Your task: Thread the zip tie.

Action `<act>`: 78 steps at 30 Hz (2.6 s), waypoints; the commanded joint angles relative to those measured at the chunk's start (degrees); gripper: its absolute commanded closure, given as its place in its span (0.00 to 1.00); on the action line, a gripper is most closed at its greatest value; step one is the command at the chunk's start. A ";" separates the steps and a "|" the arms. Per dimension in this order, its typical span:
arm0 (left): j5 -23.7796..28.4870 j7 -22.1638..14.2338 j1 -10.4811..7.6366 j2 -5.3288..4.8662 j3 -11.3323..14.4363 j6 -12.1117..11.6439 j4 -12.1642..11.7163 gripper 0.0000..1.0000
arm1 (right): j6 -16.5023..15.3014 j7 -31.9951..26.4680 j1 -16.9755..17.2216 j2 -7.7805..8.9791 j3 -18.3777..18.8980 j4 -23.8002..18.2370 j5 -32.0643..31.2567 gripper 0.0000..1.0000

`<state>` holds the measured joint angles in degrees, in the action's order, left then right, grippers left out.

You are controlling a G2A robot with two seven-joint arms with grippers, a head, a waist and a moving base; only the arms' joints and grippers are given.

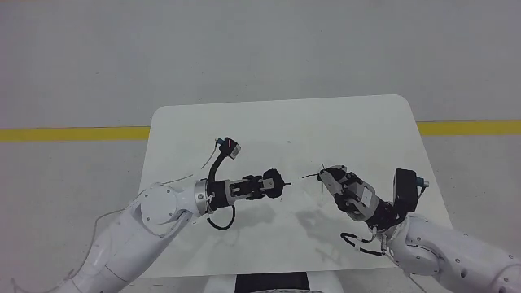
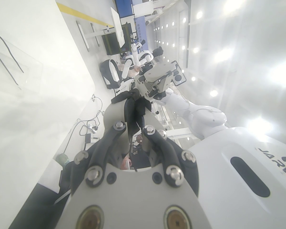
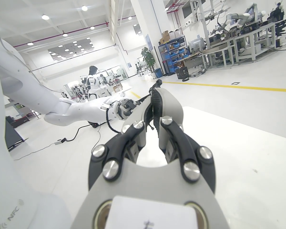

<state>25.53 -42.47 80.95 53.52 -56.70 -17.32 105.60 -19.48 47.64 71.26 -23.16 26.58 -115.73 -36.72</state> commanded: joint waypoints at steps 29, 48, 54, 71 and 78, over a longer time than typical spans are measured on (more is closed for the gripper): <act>0.00 0.00 0.00 0.00 0.00 0.00 0.00 1.00 | 0.00 0.00 0.00 0.00 0.00 0.00 0.00 1.00; 2.79 1.59 -1.22 0.58 0.49 -1.75 1.03 1.00 | 0.00 0.00 0.00 0.00 0.00 0.00 0.00 1.00; 6.12 1.45 -3.20 1.35 -0.53 -2.16 2.65 1.00 | 0.00 0.00 0.00 0.00 0.00 0.00 0.00 1.00; 6.77 1.08 -3.28 1.60 -0.85 -2.16 2.96 1.00 | 0.00 0.00 0.00 0.00 0.00 0.00 0.00 1.00; 6.77 1.08 -3.28 1.60 -0.85 -2.16 2.96 1.00 | 0.00 0.00 0.00 0.00 0.00 0.00 0.00 1.00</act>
<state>32.30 -41.39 77.68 55.13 -57.55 -19.48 108.56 -19.48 47.64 71.26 -23.16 26.59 -115.73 -36.72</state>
